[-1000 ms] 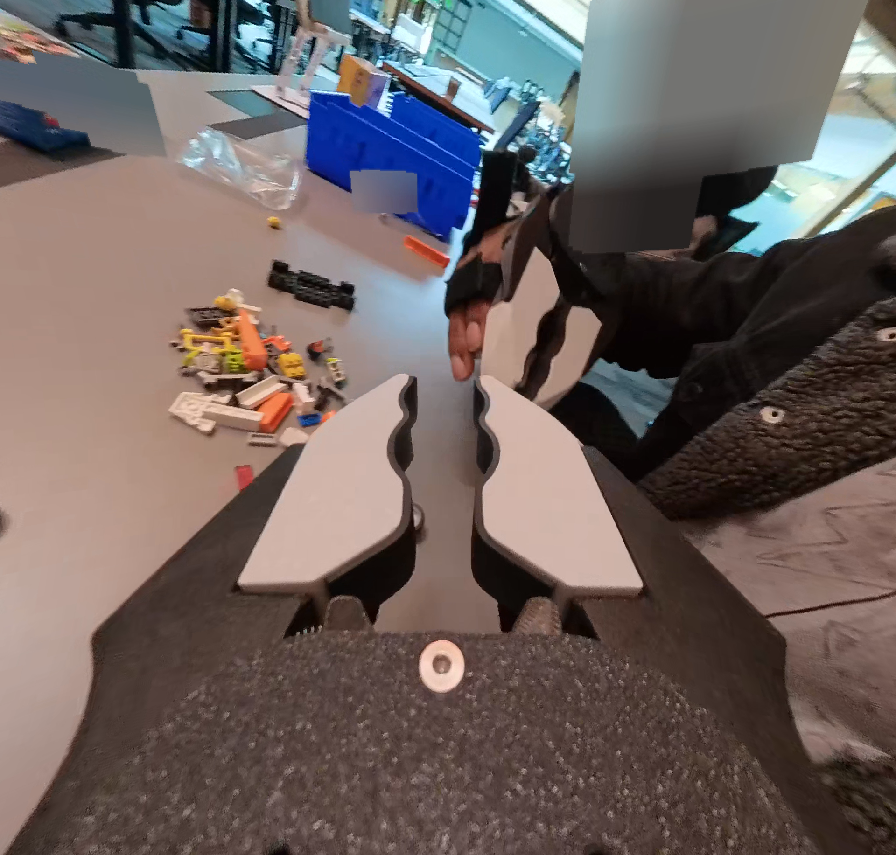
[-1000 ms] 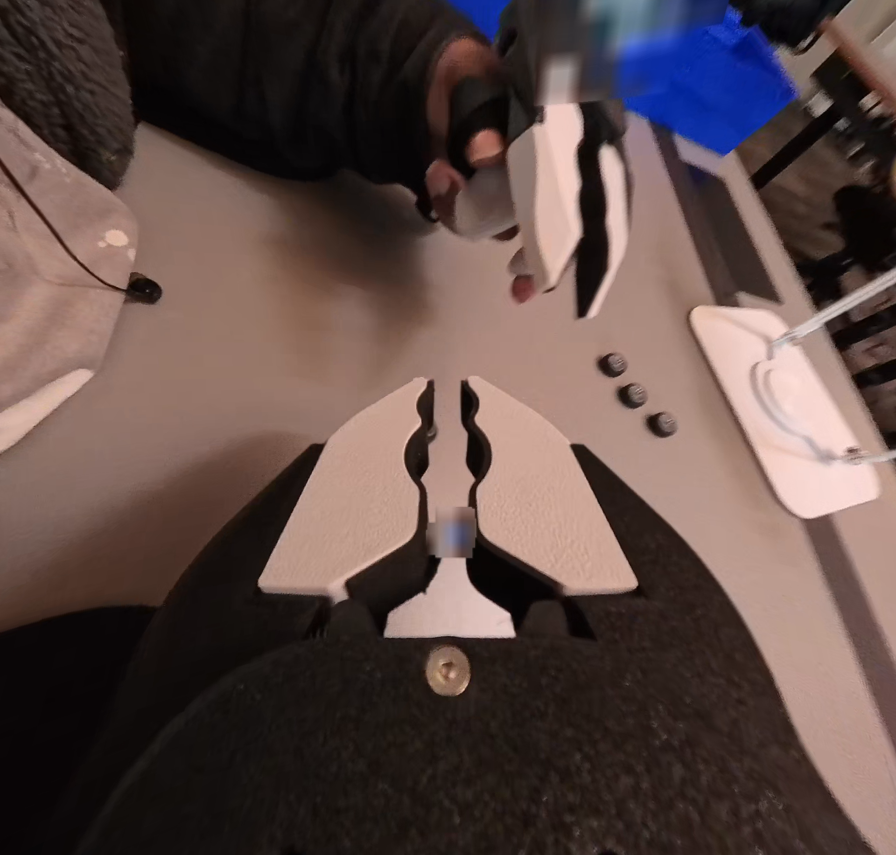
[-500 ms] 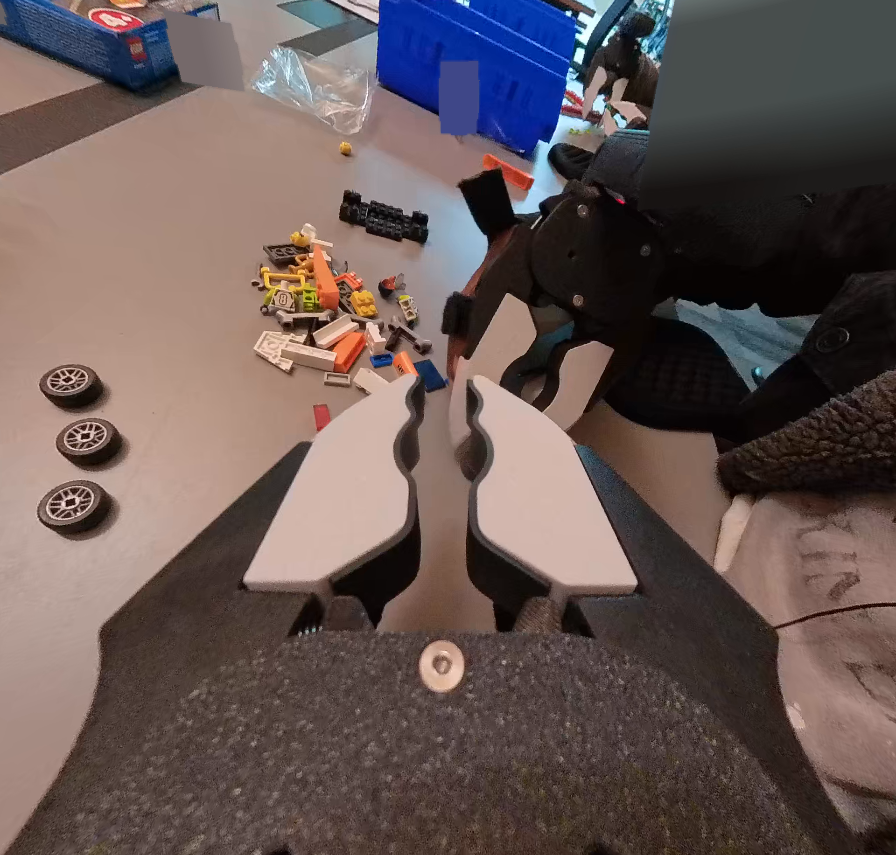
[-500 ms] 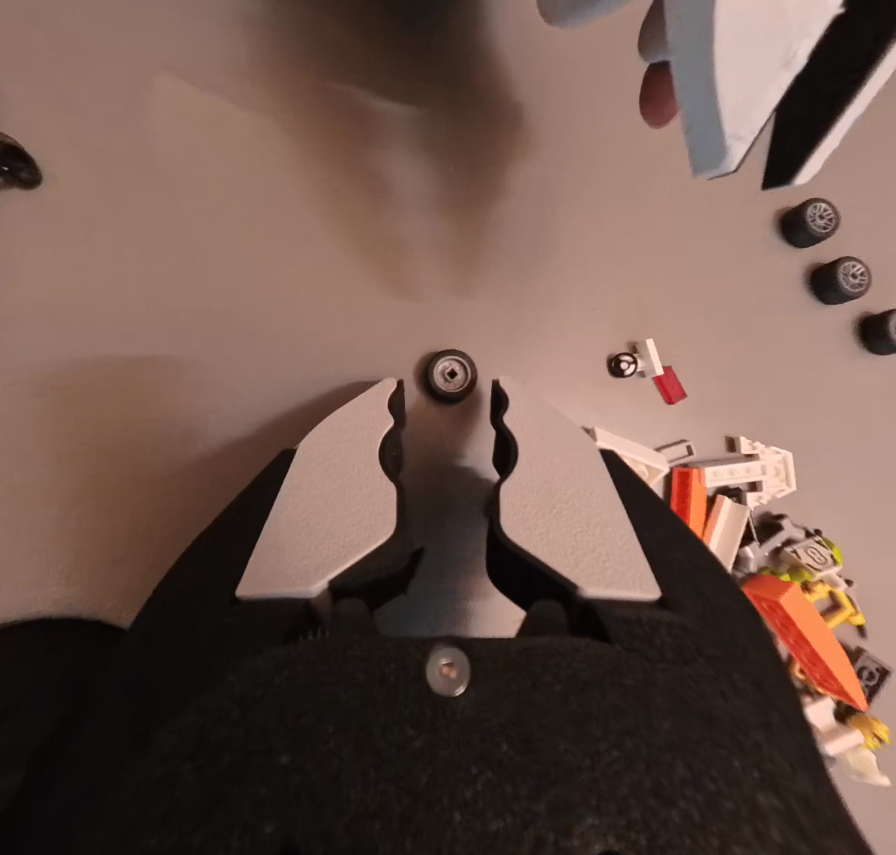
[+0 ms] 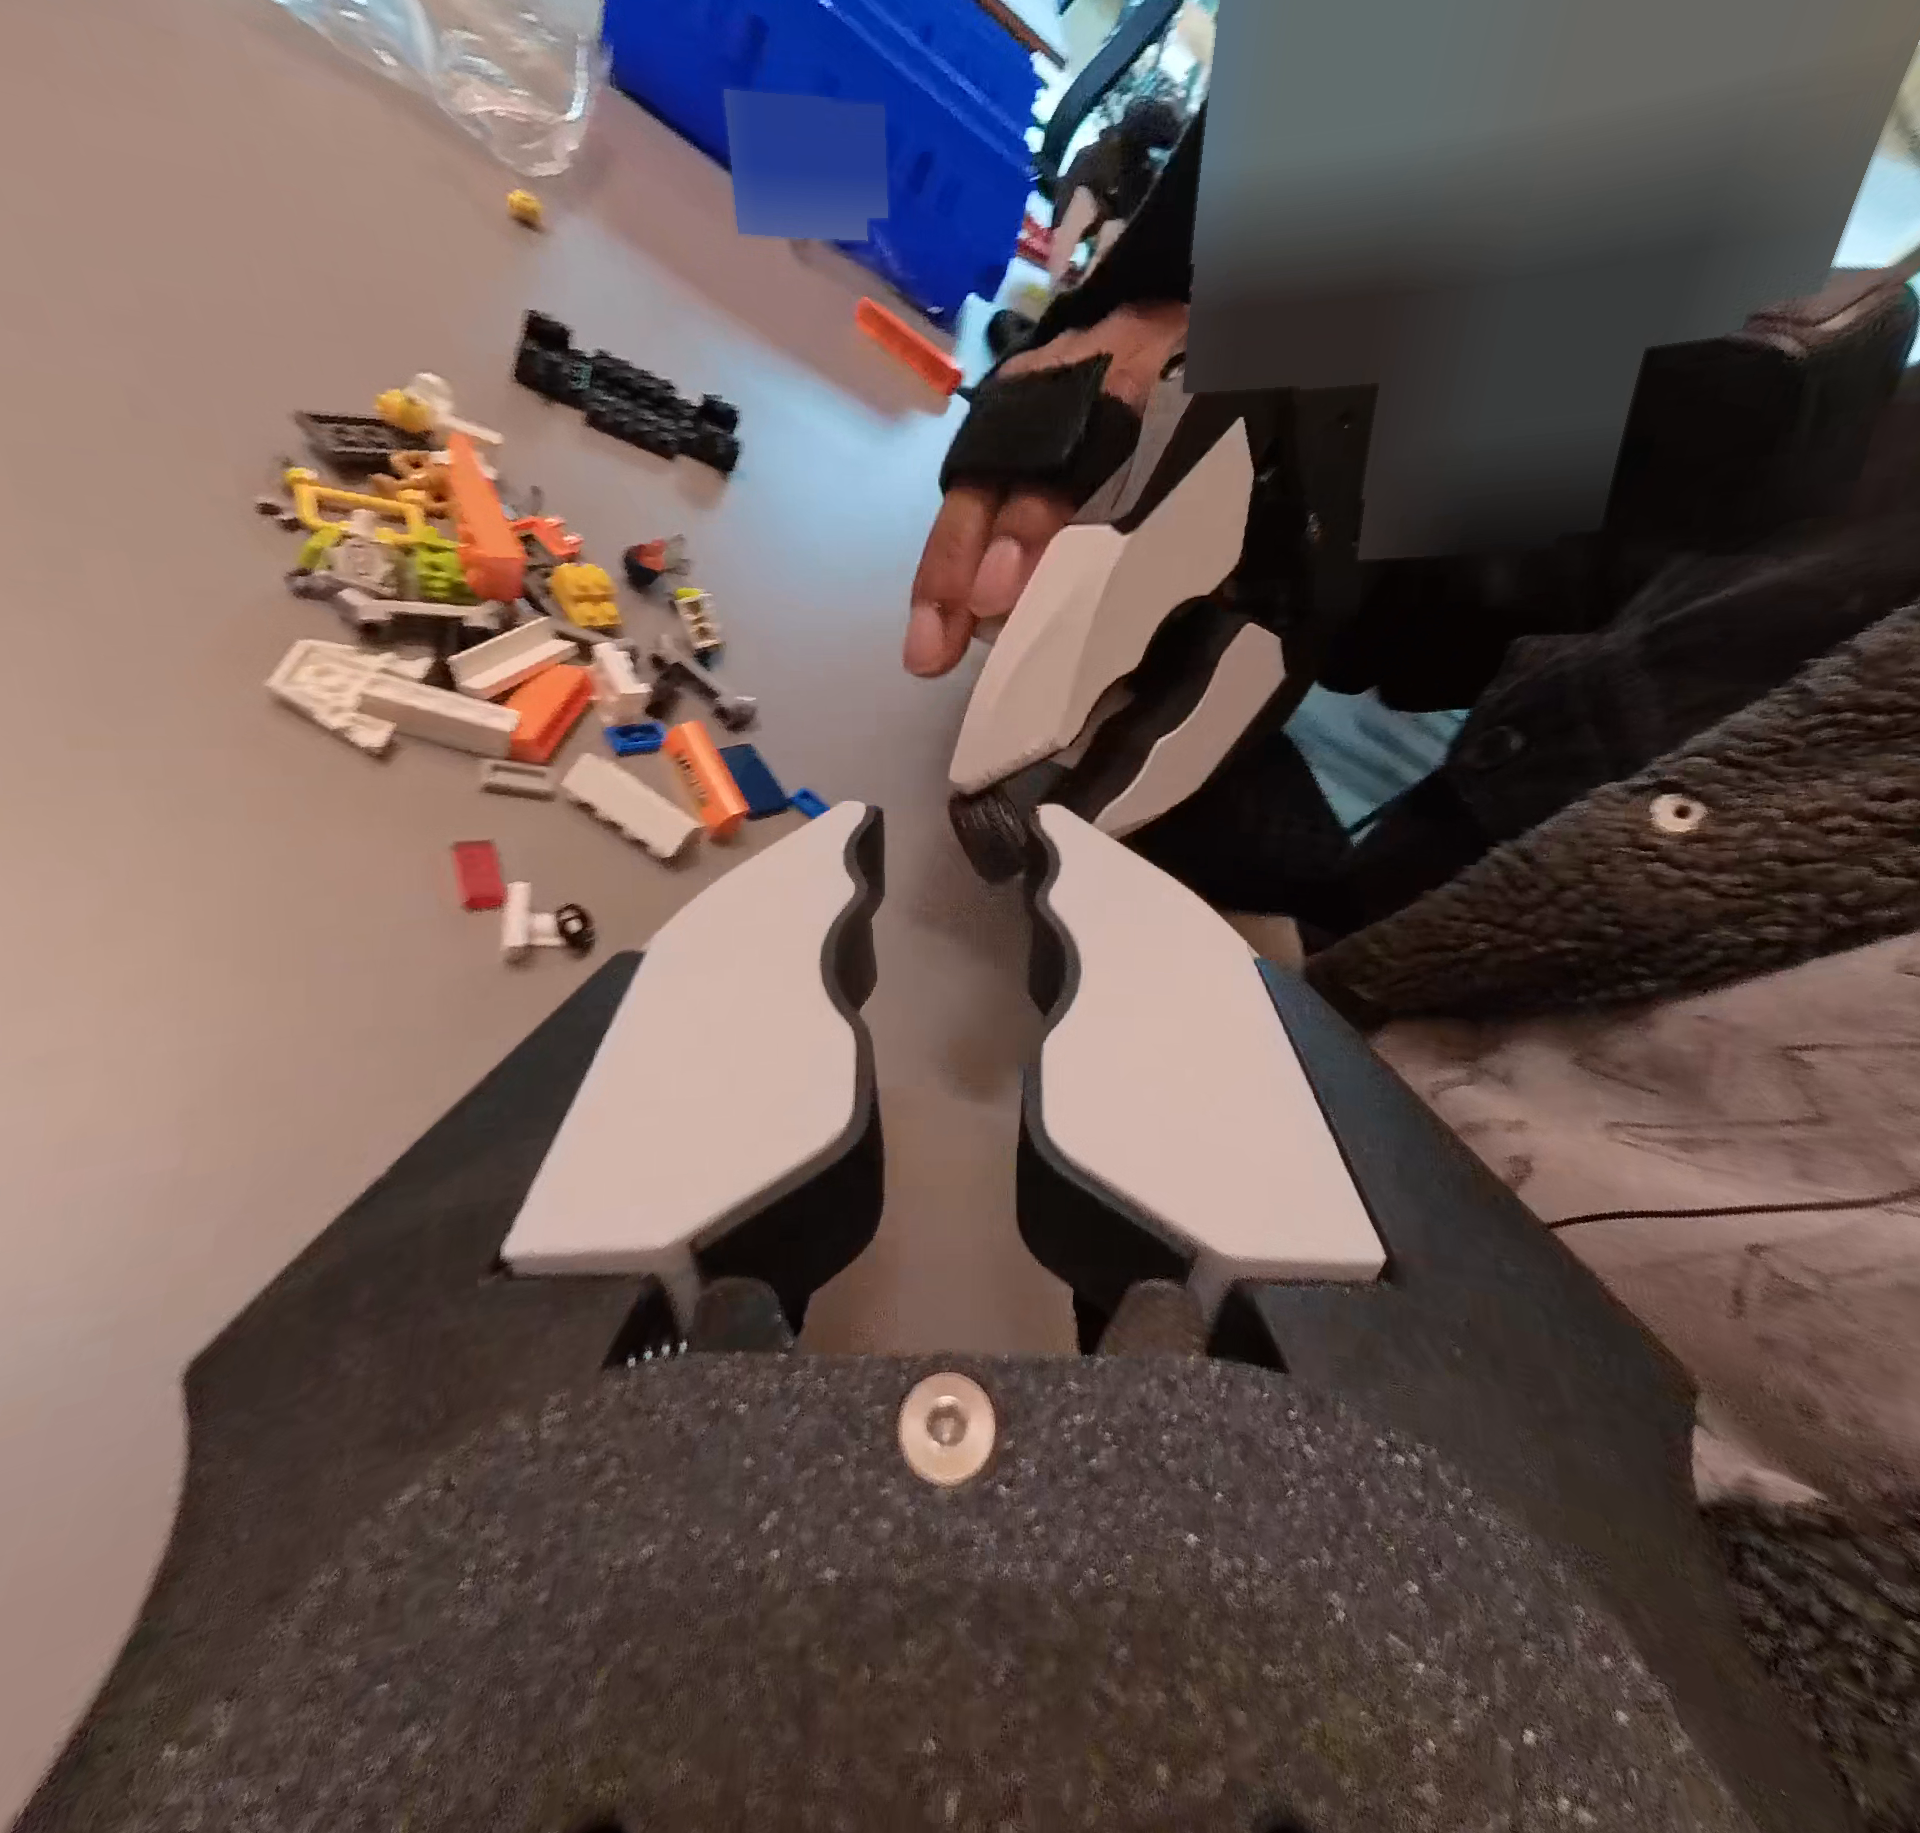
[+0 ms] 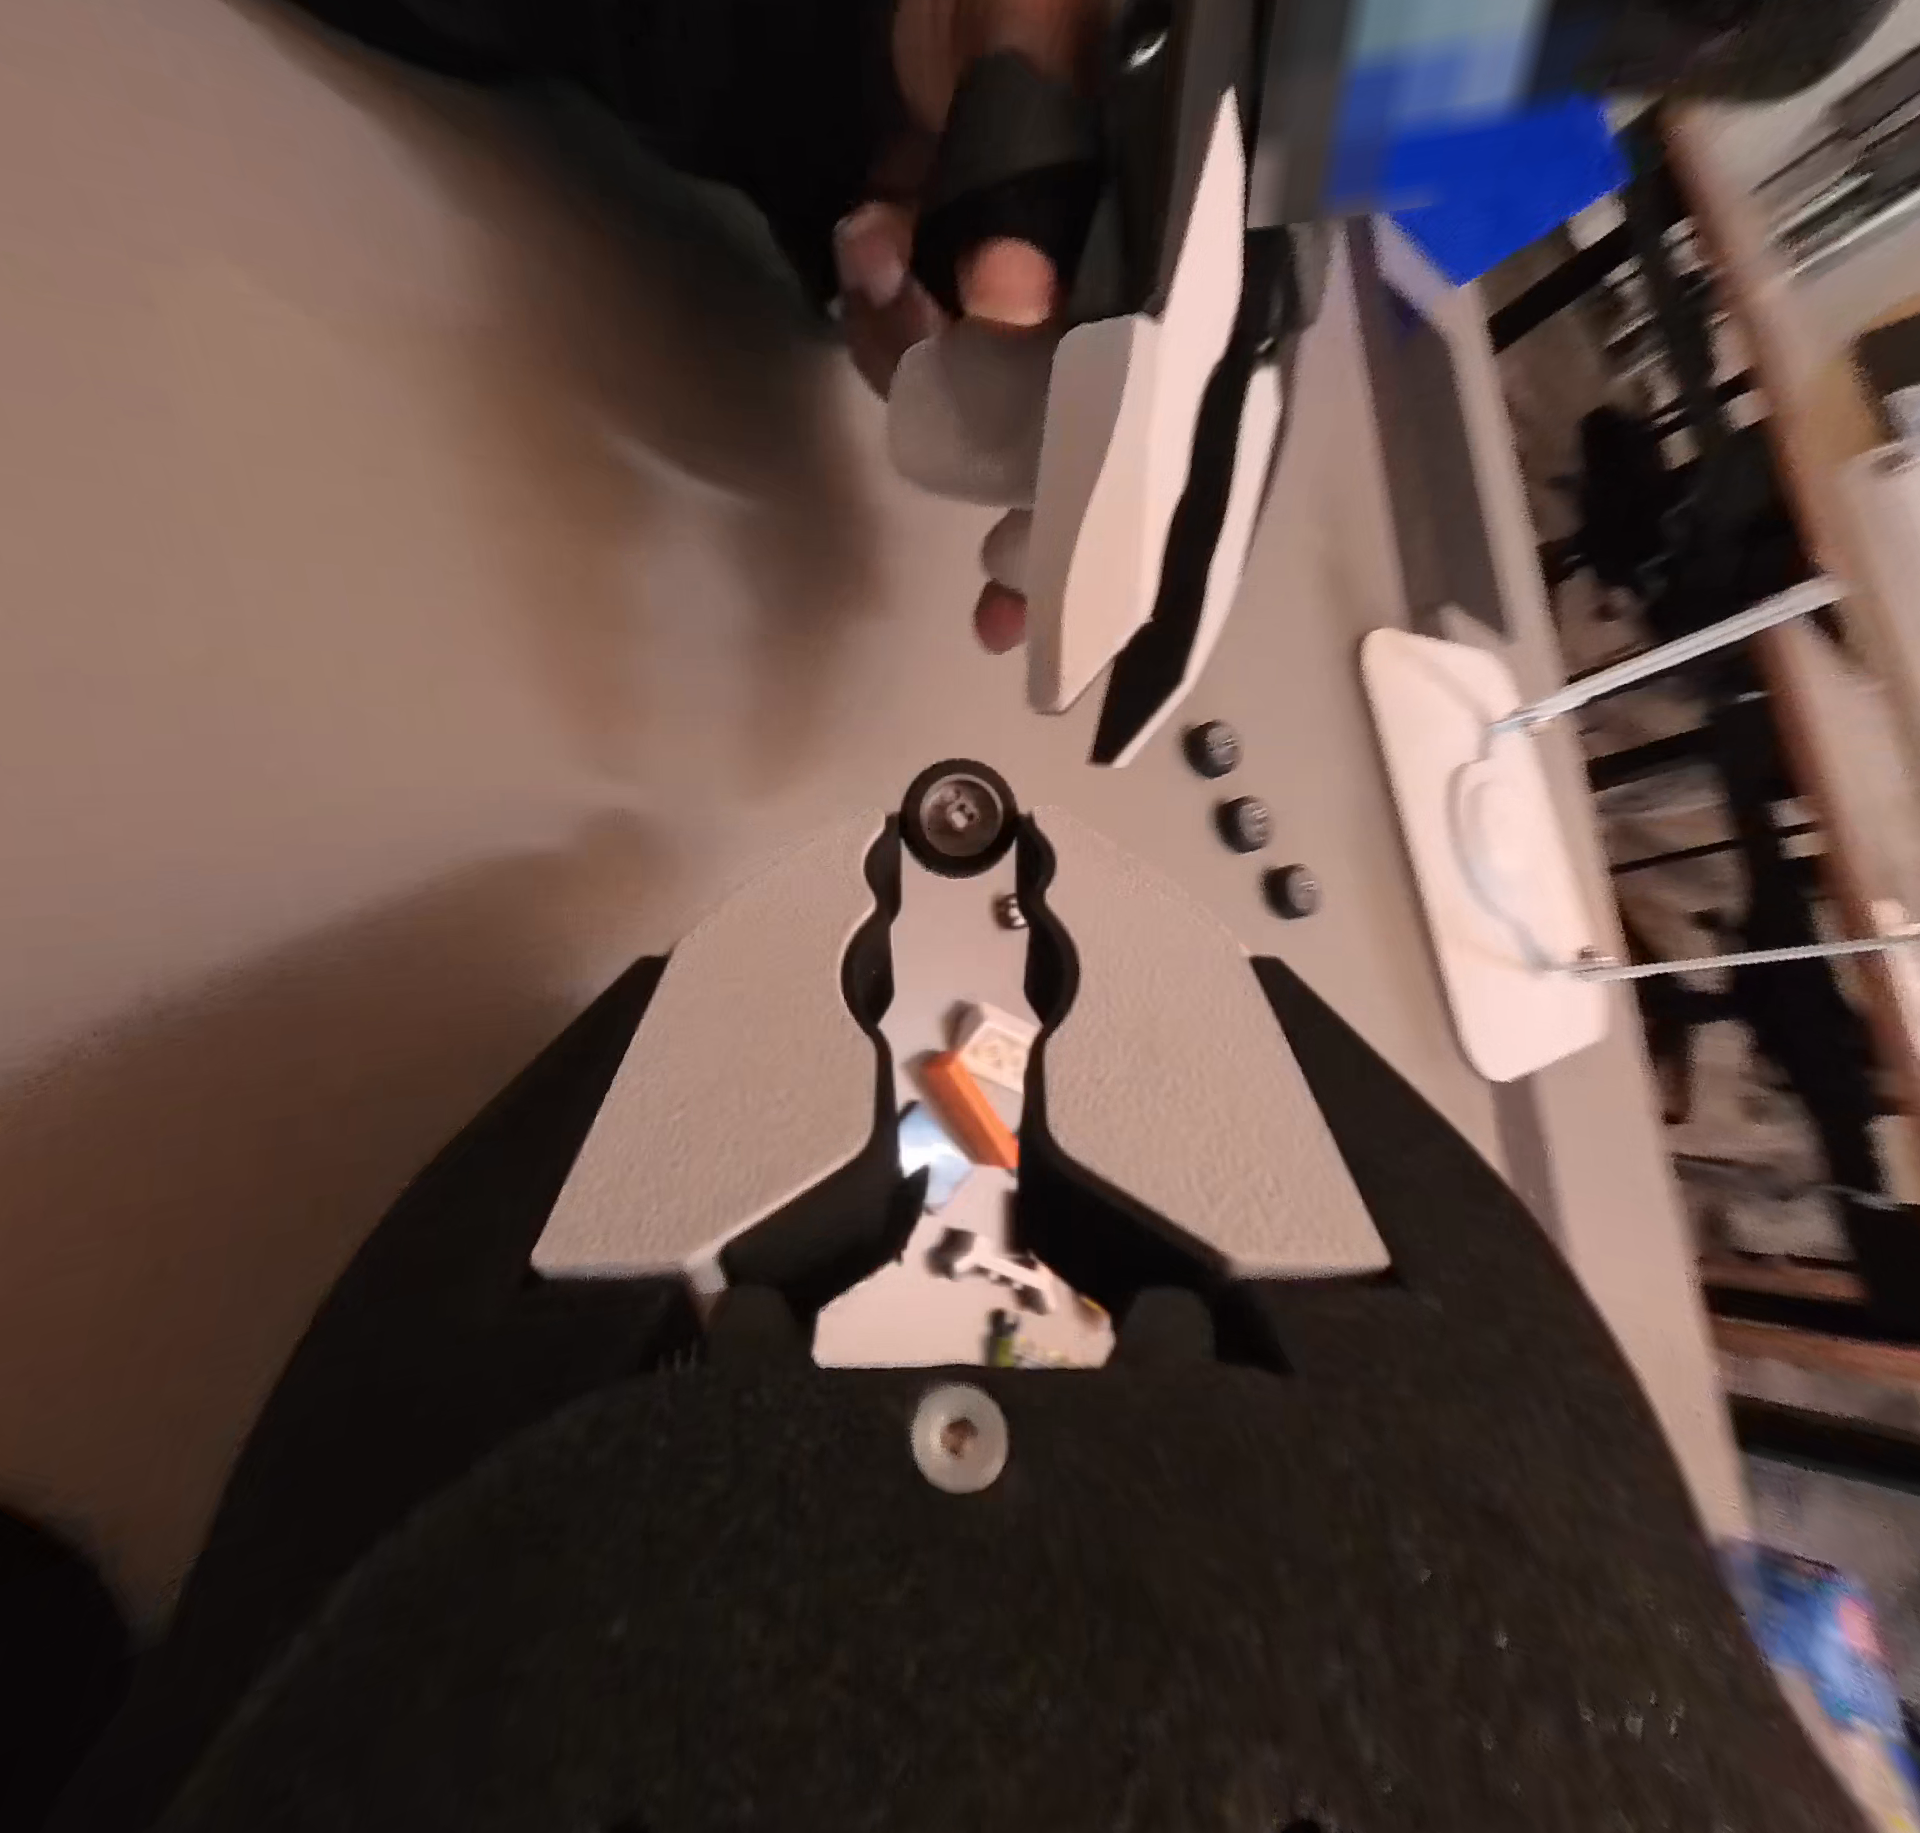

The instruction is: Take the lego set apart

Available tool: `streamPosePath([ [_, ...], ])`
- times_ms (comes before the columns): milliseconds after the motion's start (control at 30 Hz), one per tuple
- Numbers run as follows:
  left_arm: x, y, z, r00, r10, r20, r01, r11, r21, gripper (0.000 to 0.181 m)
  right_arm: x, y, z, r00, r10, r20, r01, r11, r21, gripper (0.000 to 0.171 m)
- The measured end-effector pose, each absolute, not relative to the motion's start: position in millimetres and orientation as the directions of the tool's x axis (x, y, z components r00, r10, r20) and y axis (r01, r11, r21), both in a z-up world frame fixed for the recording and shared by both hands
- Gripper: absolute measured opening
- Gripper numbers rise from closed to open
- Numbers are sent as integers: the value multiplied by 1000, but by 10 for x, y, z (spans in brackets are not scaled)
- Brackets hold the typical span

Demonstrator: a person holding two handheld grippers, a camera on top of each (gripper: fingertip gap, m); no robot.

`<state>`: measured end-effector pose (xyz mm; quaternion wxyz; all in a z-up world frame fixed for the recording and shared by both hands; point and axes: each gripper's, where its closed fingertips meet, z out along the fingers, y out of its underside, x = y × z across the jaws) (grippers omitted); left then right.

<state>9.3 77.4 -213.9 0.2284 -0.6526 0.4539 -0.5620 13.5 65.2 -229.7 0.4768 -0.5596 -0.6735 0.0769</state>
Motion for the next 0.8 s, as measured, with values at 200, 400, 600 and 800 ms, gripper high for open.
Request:
streamPosePath([
  [200, 162, 646, -2048, -92, -862, 499, -327, -447, -833, 23, 143, 665, -2055, 93, 700, 708, 687, 470, -555, 21],
  [400, 210, 603, -1969, -76, -968, 239, -312, -204, -928, 11, 145, 691, -1923, 126, 604, 787, 692, 514, -506, 21],
  [600, 192, 726, -1879, 57, -928, -368, -370, 322, -871, 10, 233, 655, -1784, 295, 880, 372, 479, 201, -854, 27],
  [800, 202, 849, -1892, 63, -503, -862, -545, 706, -452, 10, 263, 578, -1750, 260, 908, -328, 182, -380, -907, 33],
])
